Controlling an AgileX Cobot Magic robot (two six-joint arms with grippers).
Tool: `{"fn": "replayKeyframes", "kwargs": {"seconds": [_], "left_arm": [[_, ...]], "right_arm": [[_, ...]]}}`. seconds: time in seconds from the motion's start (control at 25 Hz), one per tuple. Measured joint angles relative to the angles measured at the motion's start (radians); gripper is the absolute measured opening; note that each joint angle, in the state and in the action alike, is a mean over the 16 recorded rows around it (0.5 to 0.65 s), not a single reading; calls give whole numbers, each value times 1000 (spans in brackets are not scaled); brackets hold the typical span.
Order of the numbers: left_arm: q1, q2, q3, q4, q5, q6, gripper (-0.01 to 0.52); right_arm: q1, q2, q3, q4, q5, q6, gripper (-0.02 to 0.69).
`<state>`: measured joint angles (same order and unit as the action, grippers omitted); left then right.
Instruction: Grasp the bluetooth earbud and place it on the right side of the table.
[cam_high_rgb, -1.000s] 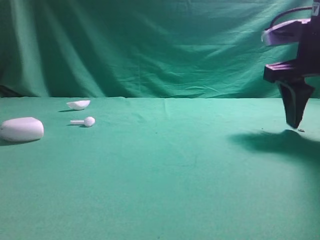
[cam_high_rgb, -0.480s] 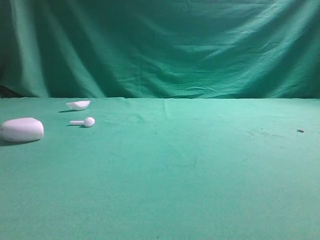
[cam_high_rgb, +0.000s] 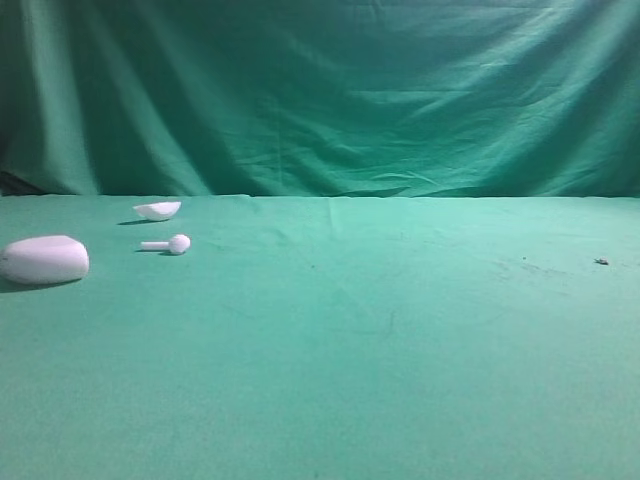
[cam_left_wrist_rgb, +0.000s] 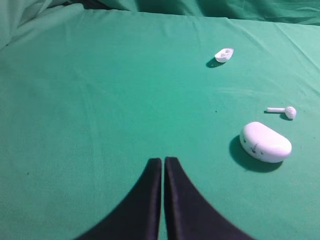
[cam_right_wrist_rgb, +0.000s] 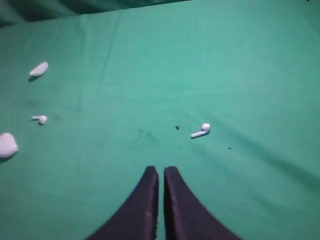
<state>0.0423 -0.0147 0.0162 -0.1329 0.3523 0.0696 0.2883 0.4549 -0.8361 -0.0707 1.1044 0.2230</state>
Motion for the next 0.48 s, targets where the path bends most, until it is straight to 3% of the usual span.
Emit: {"fn": "replayKeyframes", "kwargs": {"seconds": [0.28, 0.48], "left_arm": [[0, 0, 0, 0, 0, 0, 0], [0, 0, 0, 0, 0, 0, 0]], "right_arm": [[0, -105, 41, 72, 21, -45, 0], [-3, -138, 105, 100, -55, -106, 0]]}}
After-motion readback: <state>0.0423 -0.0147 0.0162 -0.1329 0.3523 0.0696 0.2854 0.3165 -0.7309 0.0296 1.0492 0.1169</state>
